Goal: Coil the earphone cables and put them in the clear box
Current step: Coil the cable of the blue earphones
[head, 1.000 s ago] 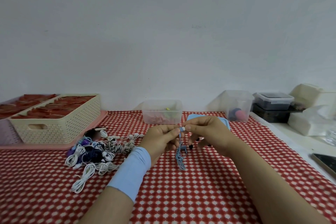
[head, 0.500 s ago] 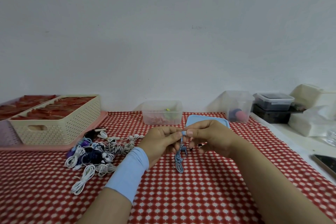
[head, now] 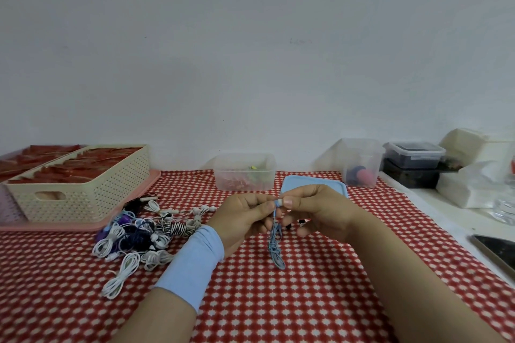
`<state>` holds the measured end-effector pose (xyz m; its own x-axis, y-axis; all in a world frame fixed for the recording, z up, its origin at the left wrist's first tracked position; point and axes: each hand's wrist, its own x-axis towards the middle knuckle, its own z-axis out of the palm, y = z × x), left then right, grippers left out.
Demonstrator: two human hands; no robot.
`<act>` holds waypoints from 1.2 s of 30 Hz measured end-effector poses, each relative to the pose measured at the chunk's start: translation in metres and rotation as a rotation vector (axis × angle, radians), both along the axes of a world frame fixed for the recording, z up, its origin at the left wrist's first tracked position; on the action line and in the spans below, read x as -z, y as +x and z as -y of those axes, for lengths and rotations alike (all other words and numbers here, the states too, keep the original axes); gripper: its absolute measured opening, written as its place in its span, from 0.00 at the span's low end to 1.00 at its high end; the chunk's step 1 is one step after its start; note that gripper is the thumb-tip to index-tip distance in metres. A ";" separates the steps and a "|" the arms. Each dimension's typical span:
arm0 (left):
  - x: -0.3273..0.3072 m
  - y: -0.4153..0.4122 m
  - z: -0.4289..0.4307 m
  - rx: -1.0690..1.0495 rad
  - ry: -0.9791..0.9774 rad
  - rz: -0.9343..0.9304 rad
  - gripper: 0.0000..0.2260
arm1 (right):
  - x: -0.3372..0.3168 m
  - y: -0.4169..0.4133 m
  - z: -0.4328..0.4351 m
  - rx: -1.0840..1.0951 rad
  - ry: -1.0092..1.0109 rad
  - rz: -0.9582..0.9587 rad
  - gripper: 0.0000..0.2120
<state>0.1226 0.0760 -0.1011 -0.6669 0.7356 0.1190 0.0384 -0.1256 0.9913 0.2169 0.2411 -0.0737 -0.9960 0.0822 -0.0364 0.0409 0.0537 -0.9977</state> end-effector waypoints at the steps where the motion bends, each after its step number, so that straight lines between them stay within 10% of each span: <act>1: 0.000 0.000 0.001 0.001 0.001 0.005 0.08 | 0.000 0.000 0.000 -0.001 0.001 0.003 0.06; 20: -0.002 -0.001 0.001 0.024 0.053 0.054 0.08 | 0.006 -0.007 0.002 -0.024 -0.096 -0.068 0.04; 36: 0.007 -0.003 -0.003 -0.260 -0.031 -0.059 0.04 | 0.012 -0.013 0.007 0.221 0.221 -0.170 0.05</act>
<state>0.1196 0.0787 -0.1079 -0.8266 0.5444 0.1428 0.1228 -0.0732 0.9897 0.2035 0.2338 -0.0855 -0.9435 0.2839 0.1708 -0.0896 0.2774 -0.9566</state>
